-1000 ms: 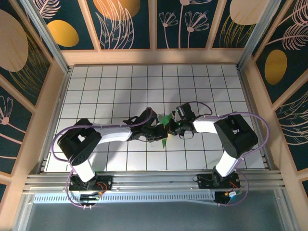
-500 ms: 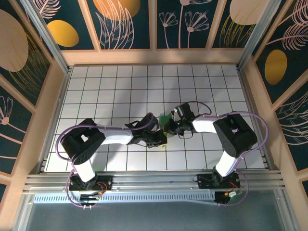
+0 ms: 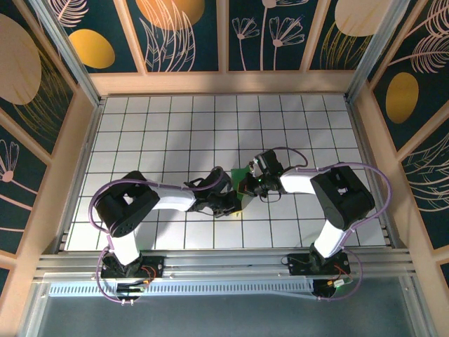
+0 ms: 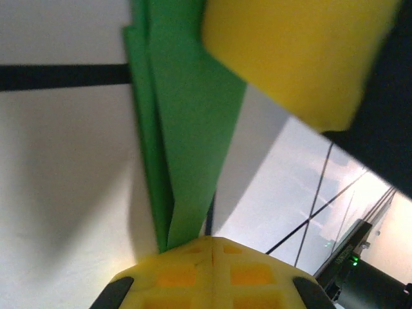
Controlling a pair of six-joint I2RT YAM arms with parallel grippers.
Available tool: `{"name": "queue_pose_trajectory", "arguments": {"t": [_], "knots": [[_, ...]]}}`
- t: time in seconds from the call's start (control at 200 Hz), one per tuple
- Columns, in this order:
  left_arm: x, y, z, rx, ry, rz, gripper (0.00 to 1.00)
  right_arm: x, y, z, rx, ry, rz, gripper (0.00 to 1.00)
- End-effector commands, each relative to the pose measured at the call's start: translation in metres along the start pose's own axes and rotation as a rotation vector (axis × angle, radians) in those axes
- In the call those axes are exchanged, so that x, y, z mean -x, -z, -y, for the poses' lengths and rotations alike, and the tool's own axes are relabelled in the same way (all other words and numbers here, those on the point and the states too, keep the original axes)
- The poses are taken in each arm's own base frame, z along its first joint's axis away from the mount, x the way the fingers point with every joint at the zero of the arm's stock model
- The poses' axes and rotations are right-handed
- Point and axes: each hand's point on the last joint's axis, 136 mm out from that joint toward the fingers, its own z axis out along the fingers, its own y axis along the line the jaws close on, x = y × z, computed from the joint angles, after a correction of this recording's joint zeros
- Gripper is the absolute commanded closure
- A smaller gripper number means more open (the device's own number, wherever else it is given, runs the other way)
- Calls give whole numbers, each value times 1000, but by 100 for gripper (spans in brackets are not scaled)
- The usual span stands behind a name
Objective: Fold a paper plane with a square sheet of paper (fold left side to right side)
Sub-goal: Fold the wing for the fifth time at the center of the table.
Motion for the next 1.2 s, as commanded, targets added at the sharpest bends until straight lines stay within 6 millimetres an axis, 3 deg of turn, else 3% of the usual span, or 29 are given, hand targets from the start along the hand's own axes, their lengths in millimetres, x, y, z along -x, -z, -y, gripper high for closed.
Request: {"name": "queue_pose_trajectory", "arguments": {"t": [0.0,0.2,0.375,0.686,0.836,1.051,1.196], "knots": [[-2,-3,-11,21,51,3,100,-11,-3,16,-93,-8,-34,100],[-9,-4,-24,29,93,-8,100,14,17,-23,-3,56,55,100],[-11,-2,-28,34,97,-9,100,13,31,-32,19,71,89,100],[-11,-2,-28,40,93,-10,100,-19,14,-31,84,40,33,100],[-11,-2,-29,47,93,-9,100,-24,3,-29,77,31,8,100],[-9,-1,-30,64,87,-6,100,-30,-11,-11,36,7,-25,100],[-10,-1,-31,71,89,-9,100,-25,-15,0,-16,16,-21,100]]}}
